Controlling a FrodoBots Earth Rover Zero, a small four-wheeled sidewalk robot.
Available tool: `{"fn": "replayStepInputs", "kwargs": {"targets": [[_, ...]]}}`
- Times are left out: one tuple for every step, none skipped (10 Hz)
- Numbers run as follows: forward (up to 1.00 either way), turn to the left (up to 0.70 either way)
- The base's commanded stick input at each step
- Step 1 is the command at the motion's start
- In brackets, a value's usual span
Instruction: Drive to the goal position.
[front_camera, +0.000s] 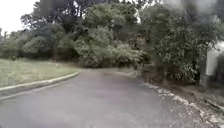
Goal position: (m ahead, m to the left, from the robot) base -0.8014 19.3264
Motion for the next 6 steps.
{"fn": "replayStepInputs", "kwargs": {"targets": [[0.5,0.0],[0.5,0.0],[0.5,0.0],[0.5,0.0],[0.5,0.0],[0.5,0.0]]}}
